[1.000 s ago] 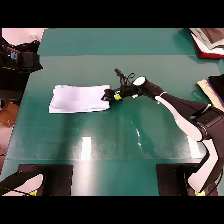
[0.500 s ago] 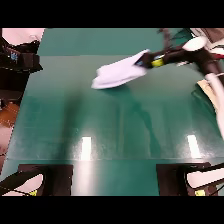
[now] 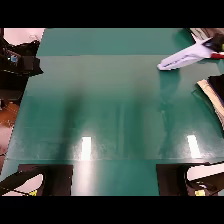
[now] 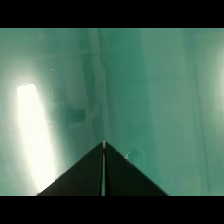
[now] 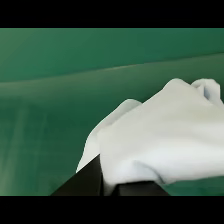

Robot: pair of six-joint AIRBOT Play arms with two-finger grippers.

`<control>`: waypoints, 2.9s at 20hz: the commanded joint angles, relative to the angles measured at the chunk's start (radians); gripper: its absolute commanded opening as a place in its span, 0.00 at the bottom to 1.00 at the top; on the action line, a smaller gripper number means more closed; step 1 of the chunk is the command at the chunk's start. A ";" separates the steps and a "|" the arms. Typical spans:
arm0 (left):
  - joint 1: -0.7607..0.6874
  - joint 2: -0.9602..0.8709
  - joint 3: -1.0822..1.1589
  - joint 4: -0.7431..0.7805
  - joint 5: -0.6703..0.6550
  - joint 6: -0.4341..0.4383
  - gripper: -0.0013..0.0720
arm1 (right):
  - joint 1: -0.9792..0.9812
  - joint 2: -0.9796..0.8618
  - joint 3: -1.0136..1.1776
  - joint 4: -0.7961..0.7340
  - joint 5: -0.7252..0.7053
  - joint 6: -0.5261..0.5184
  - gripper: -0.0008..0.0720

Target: Fold the shirts.

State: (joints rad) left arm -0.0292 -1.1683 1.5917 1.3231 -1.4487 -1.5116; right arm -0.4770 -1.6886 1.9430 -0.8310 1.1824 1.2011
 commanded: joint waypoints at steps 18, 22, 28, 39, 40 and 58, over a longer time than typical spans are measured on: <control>0.000 0.001 0.000 -0.074 -0.080 -0.035 0.05 | -0.283 -0.028 0.077 0.238 -0.357 -0.450 0.04; 0.000 0.001 -0.002 -0.075 -0.073 -0.037 0.05 | -0.287 0.024 0.078 0.238 -0.370 -0.519 0.04; 0.000 0.001 -0.002 -0.078 -0.087 -0.037 0.05 | -0.362 0.056 0.078 0.228 -0.224 -0.502 0.04; 0.000 0.001 -0.002 -0.079 -0.087 -0.033 0.05 | -0.662 0.061 0.077 0.056 0.227 0.013 0.04; 0.000 0.001 -0.002 -0.078 -0.086 -0.032 0.05 | -0.683 0.061 0.077 -0.021 0.270 0.079 0.04; 0.000 0.001 -0.002 -0.078 -0.067 -0.026 0.05 | -0.858 0.109 0.077 -0.122 0.492 0.336 0.87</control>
State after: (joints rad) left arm -0.0292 -1.1679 1.5906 1.2446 -1.5272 -1.5383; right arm -1.3430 -1.6009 2.0209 -1.0519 1.6775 1.5177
